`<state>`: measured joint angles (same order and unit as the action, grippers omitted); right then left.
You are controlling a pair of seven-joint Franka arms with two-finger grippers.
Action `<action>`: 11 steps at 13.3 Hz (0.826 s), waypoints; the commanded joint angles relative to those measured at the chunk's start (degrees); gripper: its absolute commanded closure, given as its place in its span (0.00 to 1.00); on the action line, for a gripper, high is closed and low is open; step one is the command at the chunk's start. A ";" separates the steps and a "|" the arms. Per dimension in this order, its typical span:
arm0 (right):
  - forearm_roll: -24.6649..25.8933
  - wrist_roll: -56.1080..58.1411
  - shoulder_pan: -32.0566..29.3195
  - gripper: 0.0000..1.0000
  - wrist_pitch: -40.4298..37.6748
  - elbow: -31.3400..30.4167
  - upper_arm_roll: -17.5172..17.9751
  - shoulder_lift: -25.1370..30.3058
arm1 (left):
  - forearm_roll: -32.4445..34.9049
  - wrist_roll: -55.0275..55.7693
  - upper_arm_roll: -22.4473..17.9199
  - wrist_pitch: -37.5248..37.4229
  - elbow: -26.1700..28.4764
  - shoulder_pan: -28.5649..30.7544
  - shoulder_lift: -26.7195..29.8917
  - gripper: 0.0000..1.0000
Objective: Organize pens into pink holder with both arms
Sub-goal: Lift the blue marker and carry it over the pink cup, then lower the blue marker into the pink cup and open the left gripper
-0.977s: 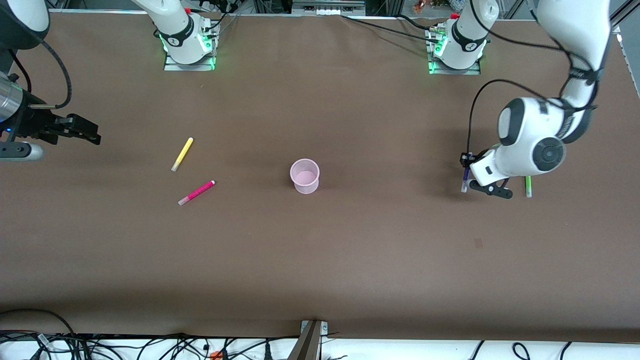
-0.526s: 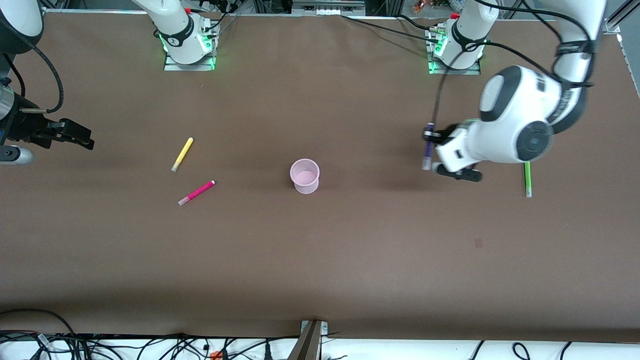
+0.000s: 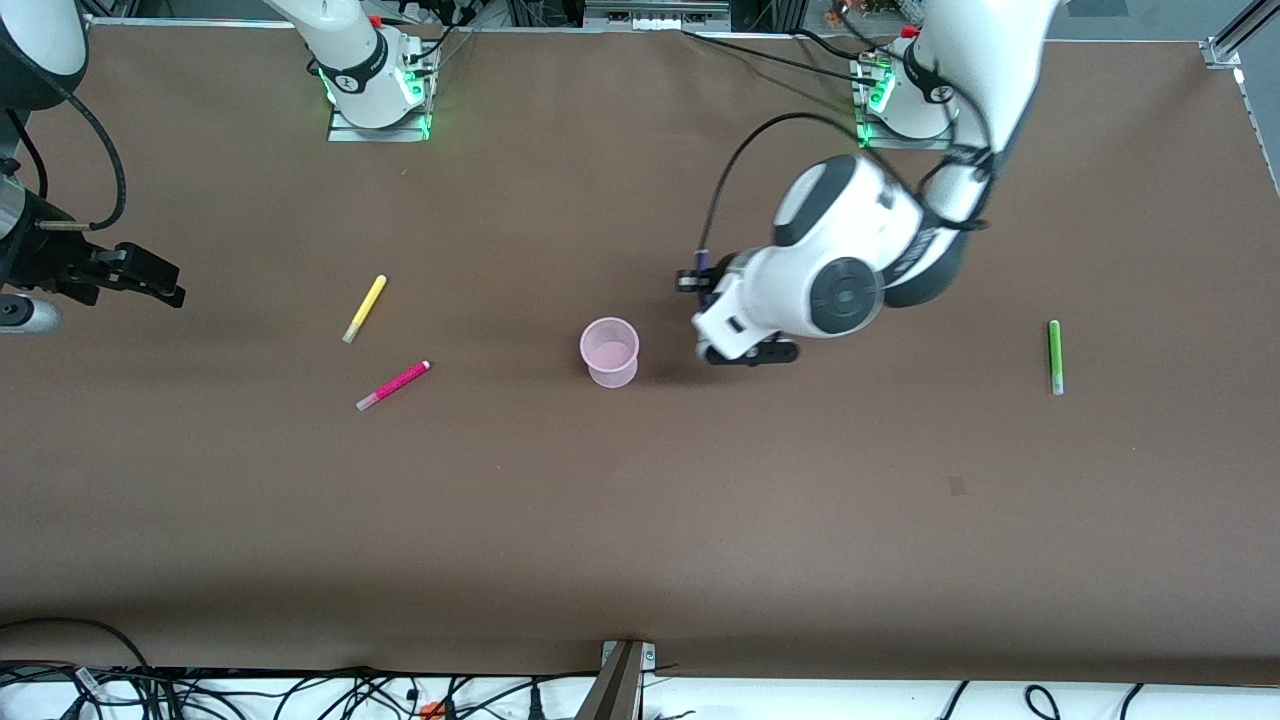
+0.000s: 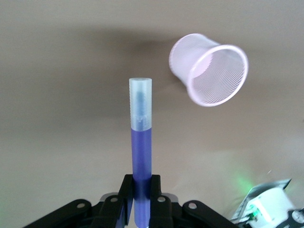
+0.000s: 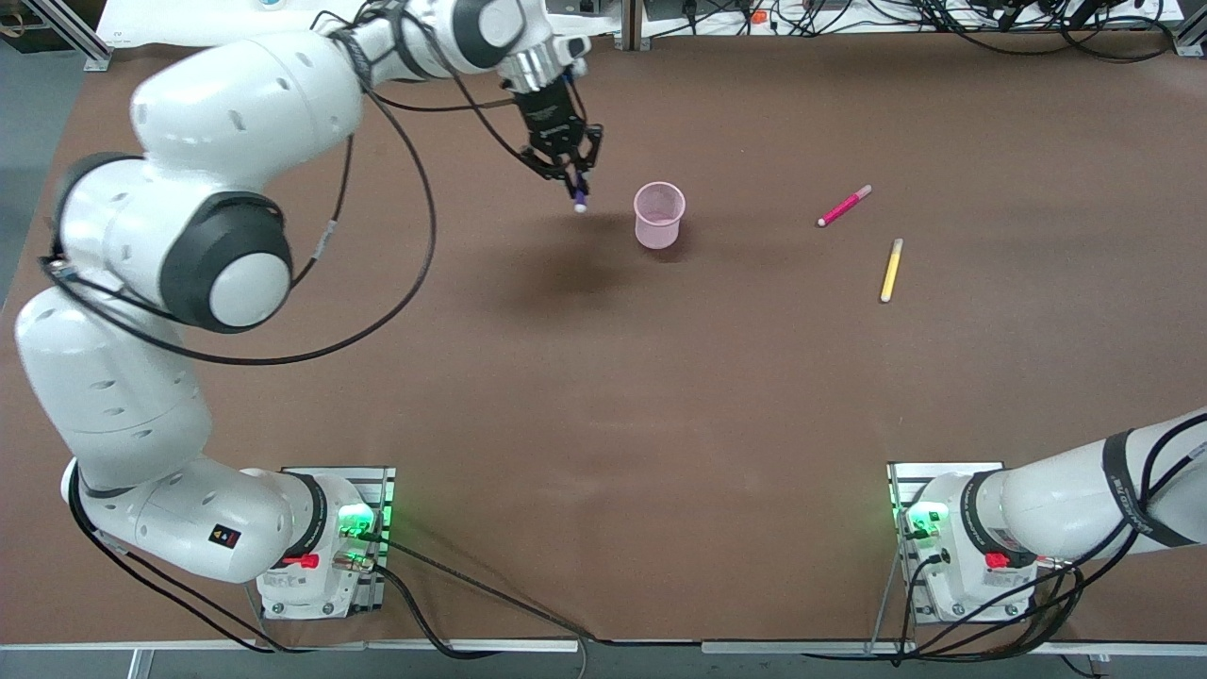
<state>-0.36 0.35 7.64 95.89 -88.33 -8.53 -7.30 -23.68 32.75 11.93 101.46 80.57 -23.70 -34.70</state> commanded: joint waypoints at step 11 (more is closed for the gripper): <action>-0.96 4.22 0.26 0.00 -0.88 -0.52 0.45 -1.93 | -1.11 7.50 -0.59 13.68 -10.52 -8.73 -12.41 1.00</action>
<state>-0.37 3.71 7.78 95.57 -88.48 -8.21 -9.36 -23.69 39.78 11.42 115.94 72.74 -31.73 -45.67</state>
